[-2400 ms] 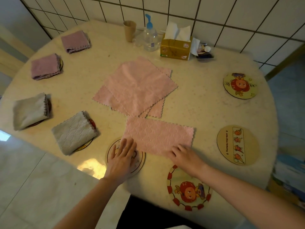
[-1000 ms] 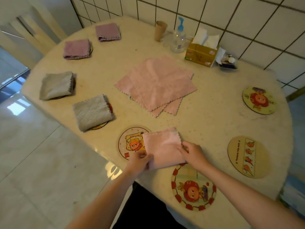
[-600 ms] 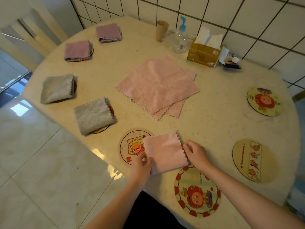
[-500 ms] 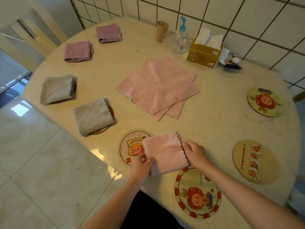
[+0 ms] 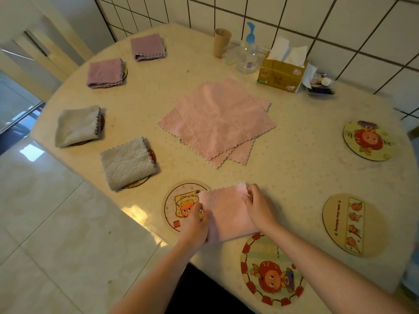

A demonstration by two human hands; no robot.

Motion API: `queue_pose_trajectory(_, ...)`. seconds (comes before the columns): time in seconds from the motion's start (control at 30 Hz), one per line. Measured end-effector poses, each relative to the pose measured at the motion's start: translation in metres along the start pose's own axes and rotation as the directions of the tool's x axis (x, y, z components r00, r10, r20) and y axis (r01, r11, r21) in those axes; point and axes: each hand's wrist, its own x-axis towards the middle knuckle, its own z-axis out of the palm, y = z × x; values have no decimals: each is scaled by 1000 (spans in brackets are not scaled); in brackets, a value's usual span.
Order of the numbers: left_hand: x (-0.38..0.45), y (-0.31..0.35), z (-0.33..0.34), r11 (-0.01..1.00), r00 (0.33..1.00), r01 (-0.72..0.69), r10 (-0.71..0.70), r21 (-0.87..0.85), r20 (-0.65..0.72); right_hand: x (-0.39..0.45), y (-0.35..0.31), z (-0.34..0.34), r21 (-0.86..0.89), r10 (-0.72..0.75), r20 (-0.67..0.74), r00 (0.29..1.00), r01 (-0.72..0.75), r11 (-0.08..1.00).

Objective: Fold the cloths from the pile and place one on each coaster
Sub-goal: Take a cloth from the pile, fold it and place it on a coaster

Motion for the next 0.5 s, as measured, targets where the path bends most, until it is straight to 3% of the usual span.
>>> queue_pose_trajectory(0.17,-2,3,0,993,991,113,-109,43,-75,3,-2,0,22,110,-31,993,-110,994)
queue_pose_trajectory(0.27,-1,-2,-9,982,990,60,-35,179,-140,1,2,-6,64,158,-36,987,-155,986)
queue_pose_trajectory(0.37,8,1,-19,970,987,2,37,241,-158,-6,7,-11,45,212,89,973,-217,975)
queue_pose_trajectory(0.5,21,20,-16,993,978,81,-62,89,-201,-20,7,-3,19,245,199,949,-253,967)
